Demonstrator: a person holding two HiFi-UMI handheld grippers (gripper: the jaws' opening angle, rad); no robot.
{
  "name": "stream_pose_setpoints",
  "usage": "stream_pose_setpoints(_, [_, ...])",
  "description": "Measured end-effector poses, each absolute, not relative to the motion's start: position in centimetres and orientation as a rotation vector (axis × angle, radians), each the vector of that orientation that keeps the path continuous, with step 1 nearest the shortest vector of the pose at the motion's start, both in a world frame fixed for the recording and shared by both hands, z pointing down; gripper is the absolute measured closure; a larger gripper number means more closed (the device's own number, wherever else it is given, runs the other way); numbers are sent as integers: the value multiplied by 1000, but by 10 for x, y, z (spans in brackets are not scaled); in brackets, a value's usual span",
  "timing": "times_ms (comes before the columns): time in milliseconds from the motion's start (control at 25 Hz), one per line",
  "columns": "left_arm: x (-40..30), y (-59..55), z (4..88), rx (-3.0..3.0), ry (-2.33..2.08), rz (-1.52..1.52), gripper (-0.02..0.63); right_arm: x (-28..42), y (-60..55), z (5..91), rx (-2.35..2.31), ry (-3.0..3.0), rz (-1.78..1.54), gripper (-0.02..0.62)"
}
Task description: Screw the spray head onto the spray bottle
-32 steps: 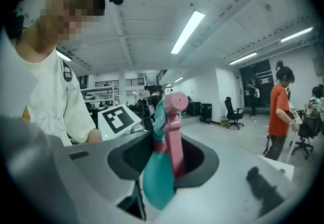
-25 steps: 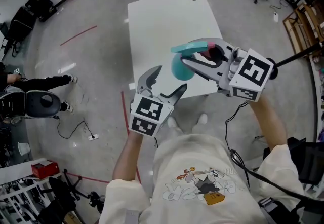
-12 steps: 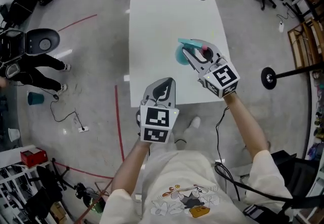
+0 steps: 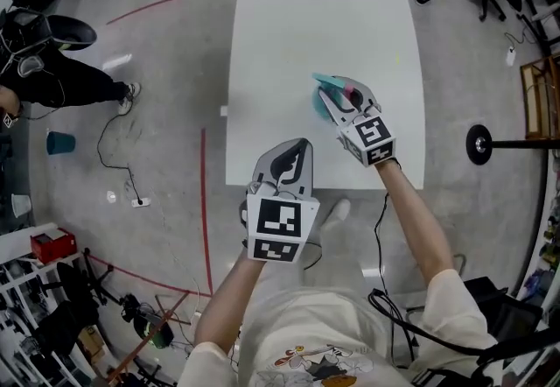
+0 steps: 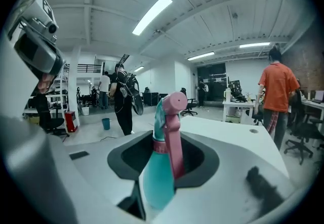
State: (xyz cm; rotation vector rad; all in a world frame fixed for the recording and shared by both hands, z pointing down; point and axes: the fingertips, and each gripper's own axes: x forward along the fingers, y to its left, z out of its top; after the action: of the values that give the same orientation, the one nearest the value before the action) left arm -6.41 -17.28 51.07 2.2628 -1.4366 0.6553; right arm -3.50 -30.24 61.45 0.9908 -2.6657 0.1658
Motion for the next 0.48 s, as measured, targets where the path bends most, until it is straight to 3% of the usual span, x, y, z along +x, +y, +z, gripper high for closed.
stream_pose_setpoints(400, [-73,-198,554,2209,-1442,640,600,-37,-294,645,999,-2706,194,458])
stream_pose_setpoints(480, [-69,-198,556,2211,-1437,645,600,-36,-288,651,966,-2694,197,434])
